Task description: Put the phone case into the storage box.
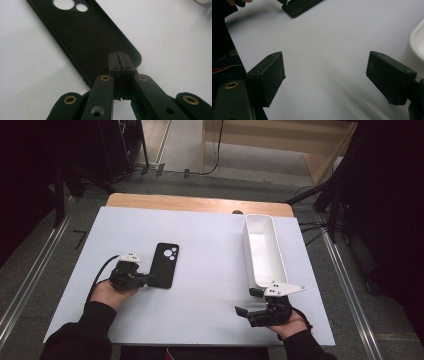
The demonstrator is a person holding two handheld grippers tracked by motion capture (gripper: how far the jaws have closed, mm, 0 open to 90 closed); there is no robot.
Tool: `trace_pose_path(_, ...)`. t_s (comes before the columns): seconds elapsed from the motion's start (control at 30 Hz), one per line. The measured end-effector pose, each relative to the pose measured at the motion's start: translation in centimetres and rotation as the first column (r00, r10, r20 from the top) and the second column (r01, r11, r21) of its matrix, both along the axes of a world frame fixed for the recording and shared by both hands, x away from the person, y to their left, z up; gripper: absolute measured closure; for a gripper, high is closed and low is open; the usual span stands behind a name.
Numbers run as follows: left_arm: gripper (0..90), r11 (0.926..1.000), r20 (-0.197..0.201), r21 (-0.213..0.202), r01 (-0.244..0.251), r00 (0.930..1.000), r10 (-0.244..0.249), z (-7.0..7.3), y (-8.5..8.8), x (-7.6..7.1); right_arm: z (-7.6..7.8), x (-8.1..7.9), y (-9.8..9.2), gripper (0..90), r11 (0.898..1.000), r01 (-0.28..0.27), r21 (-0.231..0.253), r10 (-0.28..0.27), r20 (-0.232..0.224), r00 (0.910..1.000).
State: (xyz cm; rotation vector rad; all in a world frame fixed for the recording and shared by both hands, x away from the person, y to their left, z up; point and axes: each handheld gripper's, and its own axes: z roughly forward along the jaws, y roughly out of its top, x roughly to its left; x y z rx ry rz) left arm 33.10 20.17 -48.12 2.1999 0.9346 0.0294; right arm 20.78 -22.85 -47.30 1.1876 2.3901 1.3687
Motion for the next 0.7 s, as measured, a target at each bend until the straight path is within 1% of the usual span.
trace_pose_path(0.07, 89.3, 1.0000, 0.006, 0.002, 0.002, 1.0000, -0.002, -0.18, 0.03, 0.06, -0.01, 0.00, 0.00, 13.8, 1.000, -0.003, 0.001, 0.003, 0.000, 1.0000)
trace_pose_path(0.1, 89.3, 1.0000, 0.001, 0.002, 0.006, 1.0000, -0.006, -0.30, 0.07, 0.11, -0.01, 0.00, -0.01, 13.8, 1.000, -0.003, 0.002, 0.003, 0.000, 1.0000)
trace_pose_path(0.33, 89.2, 0.9989, -0.019, 0.046, 0.012, 0.9998, -0.011, -0.77, 0.11, 0.13, -0.01, -0.02, 0.00, 13.8, 1.000, -0.004, -0.001, 0.004, 0.002, 1.0000)
trace_pose_path(0.43, 89.1, 0.9990, -0.021, 0.044, 0.004, 0.9998, -0.003, -0.88, 0.23, 0.22, -0.01, 0.00, -0.01, 13.8, 1.000, -0.004, -0.003, 0.004, 0.001, 1.0000)
trace_pose_path(0.5, 89.1, 0.9987, -0.022, 0.051, 0.000, 0.9998, 0.002, -0.91, 0.41, 0.33, -0.01, -0.01, 0.00, 13.8, 1.000, -0.004, -0.003, 0.004, 0.001, 1.0000)
trace_pose_path(0.57, 89.1, 0.9989, -0.032, 0.044, -0.014, 0.9994, 0.015, -0.94, 0.56, 0.34, -0.01, -0.02, 0.01, 13.8, 1.000, -0.005, -0.002, 0.005, 0.001, 1.0000)
trace_pose_path(0.6, 89.1, 0.9990, -0.029, 0.041, -0.016, 0.9994, 0.017, -0.99, 0.63, 0.36, 0.00, -0.02, 0.02, 13.8, 1.000, -0.004, -0.003, 0.004, 0.001, 1.0000)
trace_pose_path(0.67, 89.1, 0.9984, -0.032, 0.053, -0.018, 0.9993, 0.020, -0.98, 0.77, 0.41, 0.00, -0.02, 0.03, 13.8, 1.000, -0.005, -0.004, 0.005, 0.002, 1.0000)
trace_pose_path(0.7, 89.1, 0.9985, -0.035, 0.050, -0.022, 0.9991, 0.024, -0.99, 0.86, 0.45, 0.01, -0.02, 0.03, 13.8, 1.000, -0.005, -0.005, 0.005, 0.001, 1.0000)
